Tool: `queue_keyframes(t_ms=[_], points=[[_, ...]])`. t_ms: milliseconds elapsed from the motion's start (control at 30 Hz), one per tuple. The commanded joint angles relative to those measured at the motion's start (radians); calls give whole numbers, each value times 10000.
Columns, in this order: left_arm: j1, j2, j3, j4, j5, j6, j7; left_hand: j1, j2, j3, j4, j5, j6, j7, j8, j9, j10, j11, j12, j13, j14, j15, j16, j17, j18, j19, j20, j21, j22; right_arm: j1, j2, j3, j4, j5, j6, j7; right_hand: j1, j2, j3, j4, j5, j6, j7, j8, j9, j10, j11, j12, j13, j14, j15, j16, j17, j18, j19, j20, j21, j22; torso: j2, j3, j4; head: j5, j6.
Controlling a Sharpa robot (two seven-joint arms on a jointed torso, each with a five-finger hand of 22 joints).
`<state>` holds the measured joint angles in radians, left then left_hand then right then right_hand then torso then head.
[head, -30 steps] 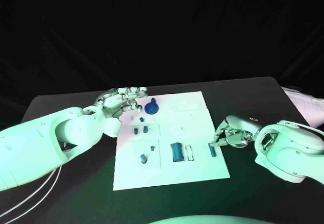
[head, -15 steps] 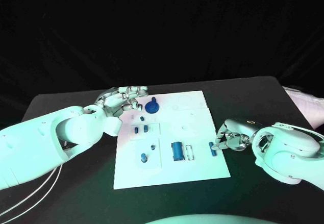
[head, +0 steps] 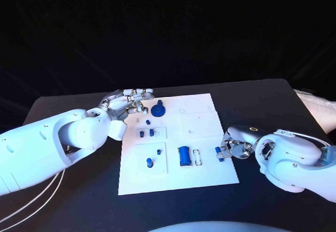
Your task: Assemble the parts on the task board
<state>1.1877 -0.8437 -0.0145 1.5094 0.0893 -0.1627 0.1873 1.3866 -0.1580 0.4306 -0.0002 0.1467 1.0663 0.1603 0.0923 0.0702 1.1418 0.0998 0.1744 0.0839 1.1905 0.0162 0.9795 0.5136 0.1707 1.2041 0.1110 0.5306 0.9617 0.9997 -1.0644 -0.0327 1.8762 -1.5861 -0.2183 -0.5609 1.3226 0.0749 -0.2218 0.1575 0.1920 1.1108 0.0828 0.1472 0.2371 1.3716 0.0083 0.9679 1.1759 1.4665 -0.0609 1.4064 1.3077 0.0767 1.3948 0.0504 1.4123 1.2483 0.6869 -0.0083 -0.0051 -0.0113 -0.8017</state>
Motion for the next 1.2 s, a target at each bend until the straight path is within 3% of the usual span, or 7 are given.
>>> queue_keyframes(t_ms=[33,167,333,533,767,1200], points=[[3,2,6,15,-19,128,75,-7,120,-65,-9,-40,-26,47,57,-13,-75,-25,65,-13,-64,-28,-16,-11,116,-68,15,-56,-11,-94,102,-36,-62,-489,463,-130,60,-42,65,-11,43,84,-4,3,-11,57,-56,-32,-10,564,-27,51,7,-74,51,-9,40,5,-1,5,0,19,-13],[3,-1,6,15,-19,138,69,-7,120,-65,-9,-40,-26,47,57,-13,-75,-25,65,-13,-64,-28,-16,-11,116,-68,15,-56,-11,-139,207,-36,-135,-1030,639,-150,524,-14,300,-235,-36,114,-38,-13,-8,40,-97,-56,-22,566,-66,53,21,-77,62,-42,44,24,-6,0,-5,28,-20],[3,-3,6,16,-19,147,61,-7,120,-65,-9,-40,-26,47,57,-13,-75,-25,65,-13,-64,-28,-16,-11,116,-68,15,-56,-11,-203,359,-36,-252,-2024,1205,-182,1400,107,918,-726,-995,173,-60,-63,-24,-15,-130,-157,-76,568,-100,63,59,-87,80,-103,52,64,-5,1,-4,32,-10],[3,-7,6,18,-19,148,54,-7,120,-65,-9,-40,-26,47,57,-13,-75,-25,65,-13,-64,-28,-16,-11,116,-68,15,-56,-11,-279,559,-40,-374,-2624,1985,-199,1698,20,1270,-985,-1261,237,-56,-107,-45,-43,-130,-242,-128,571,-100,77,101,-94,83,-95,49,79,-2,2,4,26,-14],[3,-12,6,23,-19,146,46,-7,120,-65,-9,-40,-26,47,57,-13,-75,-25,65,-13,-64,-28,-16,-11,116,-68,15,-56,-11,-332,667,-45,-462,-2742,2323,-215,1542,-32,1369,-929,-1189,238,-32,-155,-68,-69,-107,-345,-196,560,-82,44,64,-86,58,-80,21,36,-10,-2,-9,25,-10],[3,-9,6,27,-19,149,38,-7,120,-65,-9,-40,-26,47,57,-13,-75,-25,65,-13,-64,-28,-16,-11,116,-68,15,-56,-11,-344,776,-47,-632,-1959,2165,-230,1092,-208,1966,-700,-321,264,-39,-305,-134,-39,-116,-380,-221,566,-82,28,83,-79,58,-74,1,26,-8,-2,-1,3,-3]])
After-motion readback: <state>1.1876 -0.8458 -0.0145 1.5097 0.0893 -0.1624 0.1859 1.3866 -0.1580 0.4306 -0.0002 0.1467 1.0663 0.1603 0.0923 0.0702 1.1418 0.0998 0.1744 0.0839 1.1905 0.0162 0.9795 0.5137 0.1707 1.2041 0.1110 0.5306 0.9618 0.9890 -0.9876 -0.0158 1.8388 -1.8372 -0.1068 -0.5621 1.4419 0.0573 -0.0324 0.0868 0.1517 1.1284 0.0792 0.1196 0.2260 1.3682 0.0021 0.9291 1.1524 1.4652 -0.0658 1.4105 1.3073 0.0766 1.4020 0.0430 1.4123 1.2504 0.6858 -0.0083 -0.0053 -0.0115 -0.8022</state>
